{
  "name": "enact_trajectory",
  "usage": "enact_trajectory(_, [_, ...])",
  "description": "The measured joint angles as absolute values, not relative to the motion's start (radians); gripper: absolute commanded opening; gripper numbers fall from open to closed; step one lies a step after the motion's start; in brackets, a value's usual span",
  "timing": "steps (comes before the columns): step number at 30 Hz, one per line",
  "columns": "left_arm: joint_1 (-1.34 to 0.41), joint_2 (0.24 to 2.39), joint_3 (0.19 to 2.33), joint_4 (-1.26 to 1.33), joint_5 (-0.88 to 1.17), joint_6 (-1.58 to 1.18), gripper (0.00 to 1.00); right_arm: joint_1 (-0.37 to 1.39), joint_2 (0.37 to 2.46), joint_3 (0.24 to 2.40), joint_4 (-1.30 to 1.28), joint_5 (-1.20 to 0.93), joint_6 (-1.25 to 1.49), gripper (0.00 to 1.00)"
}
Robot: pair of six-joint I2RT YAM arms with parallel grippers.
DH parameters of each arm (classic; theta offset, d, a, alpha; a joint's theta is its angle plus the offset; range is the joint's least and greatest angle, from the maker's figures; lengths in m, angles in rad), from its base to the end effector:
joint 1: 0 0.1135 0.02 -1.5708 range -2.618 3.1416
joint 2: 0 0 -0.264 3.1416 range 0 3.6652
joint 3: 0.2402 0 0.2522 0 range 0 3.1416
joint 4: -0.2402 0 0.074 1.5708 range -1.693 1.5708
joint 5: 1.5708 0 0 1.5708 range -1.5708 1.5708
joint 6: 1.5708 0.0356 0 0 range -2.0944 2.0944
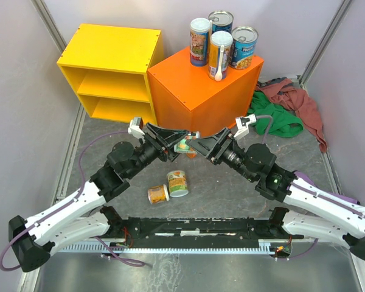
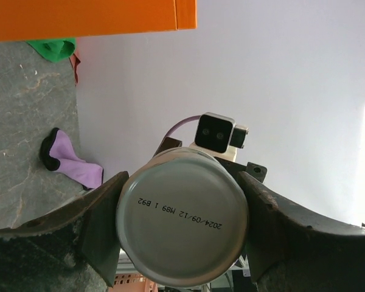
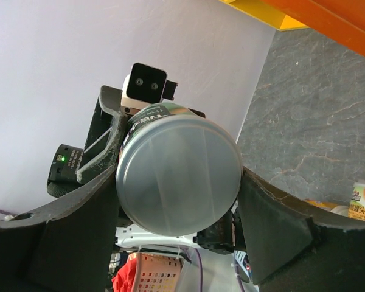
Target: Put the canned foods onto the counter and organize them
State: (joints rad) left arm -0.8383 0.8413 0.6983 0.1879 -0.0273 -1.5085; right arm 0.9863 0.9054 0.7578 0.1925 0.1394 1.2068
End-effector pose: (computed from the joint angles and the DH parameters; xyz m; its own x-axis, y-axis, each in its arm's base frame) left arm 0.1375 -0.1514 0.3397 -0.7217 -0.6895 -0.0610 0.0751 0.0096 -0.9971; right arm 0.1240 0.1785 0.3494 -0.6914 0.6321 -0.3498 -0.2899 0.2008 0.9358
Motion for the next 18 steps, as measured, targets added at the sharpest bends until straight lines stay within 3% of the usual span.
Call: enact_trajectory(18, [-0.842,0.876,0.804,0.047,-0.13,-1.492,0.81,0.951,0.984,0.942,0.001,0.134,1.109,0.17])
